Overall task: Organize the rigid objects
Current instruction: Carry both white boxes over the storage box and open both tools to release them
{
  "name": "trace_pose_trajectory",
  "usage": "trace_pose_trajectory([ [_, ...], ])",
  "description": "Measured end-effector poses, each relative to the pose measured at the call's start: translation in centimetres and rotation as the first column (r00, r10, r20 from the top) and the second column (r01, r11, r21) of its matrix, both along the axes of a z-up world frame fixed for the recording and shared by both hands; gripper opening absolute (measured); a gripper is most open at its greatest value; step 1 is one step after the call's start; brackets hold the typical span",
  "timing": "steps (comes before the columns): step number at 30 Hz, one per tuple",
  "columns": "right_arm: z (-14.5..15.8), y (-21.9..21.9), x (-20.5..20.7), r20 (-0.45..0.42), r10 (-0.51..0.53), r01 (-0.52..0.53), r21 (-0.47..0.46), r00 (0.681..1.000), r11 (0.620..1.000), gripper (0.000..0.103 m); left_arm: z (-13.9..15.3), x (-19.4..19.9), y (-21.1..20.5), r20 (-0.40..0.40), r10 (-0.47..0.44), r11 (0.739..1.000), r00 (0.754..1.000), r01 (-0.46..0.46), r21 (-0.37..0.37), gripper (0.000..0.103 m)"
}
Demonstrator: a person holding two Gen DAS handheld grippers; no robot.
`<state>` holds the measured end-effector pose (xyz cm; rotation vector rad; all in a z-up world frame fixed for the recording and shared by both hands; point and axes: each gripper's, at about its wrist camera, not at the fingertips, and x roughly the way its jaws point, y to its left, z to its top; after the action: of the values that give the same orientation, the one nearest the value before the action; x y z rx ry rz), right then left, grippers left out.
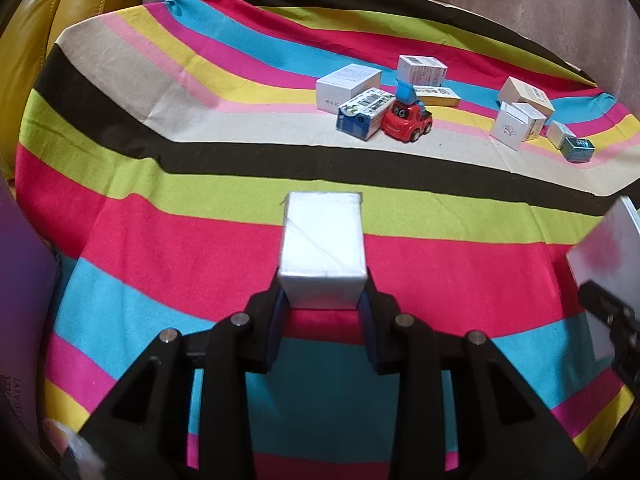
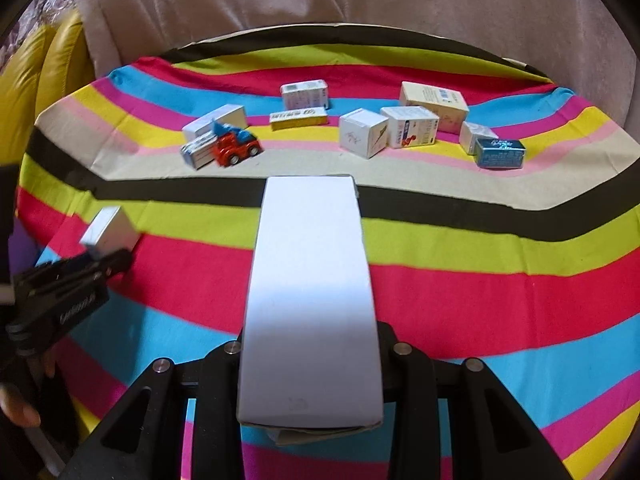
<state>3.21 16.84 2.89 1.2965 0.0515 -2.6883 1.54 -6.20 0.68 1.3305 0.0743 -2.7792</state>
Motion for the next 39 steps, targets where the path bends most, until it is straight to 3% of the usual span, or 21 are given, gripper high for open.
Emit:
trace_pose_trajectory([
  [5,0.1,-1.8,2.4,-0.003,0.077,-0.077,0.039,0.997,0.996,0.036,0.6,2.5,-0.3,0.005,0.025,0.998,1.000,-0.025,0.063,0.037],
  [13,0.1,-3.5,4.1,0.019,0.131,-0.131,0.006,0.991,0.991,0.036,3.5,7.4,-0.5,-0.049,-0.011,0.999,0.999,0.013,0.041,0.037],
  [20,1.7,-5.7,5.6,-0.005,0.194,-0.194,0.000,0.981,0.981,0.036,4.6,10.3,-2.4,-0.013,0.057,0.998,0.998,-0.057,-0.009,0.037],
  [25,3.2,-7.5,6.6,-0.027,0.242,-0.242,-0.012,0.970,0.970,0.036,7.3,12.1,-3.0,-0.077,0.086,0.995,0.993,-0.090,-0.048,0.037],
  [31,5.5,-9.6,8.0,-0.072,0.294,-0.296,-0.020,0.953,0.955,0.036,10.7,13.9,-4.1,-0.154,0.115,0.992,0.981,-0.121,-0.032,0.037],
  [39,8.2,-12.9,9.4,-0.104,0.376,-0.383,-0.051,0.921,0.922,0.036,13.5,16.0,-6.8,-0.199,0.199,0.980,0.959,-0.201,0.012,0.037],
])
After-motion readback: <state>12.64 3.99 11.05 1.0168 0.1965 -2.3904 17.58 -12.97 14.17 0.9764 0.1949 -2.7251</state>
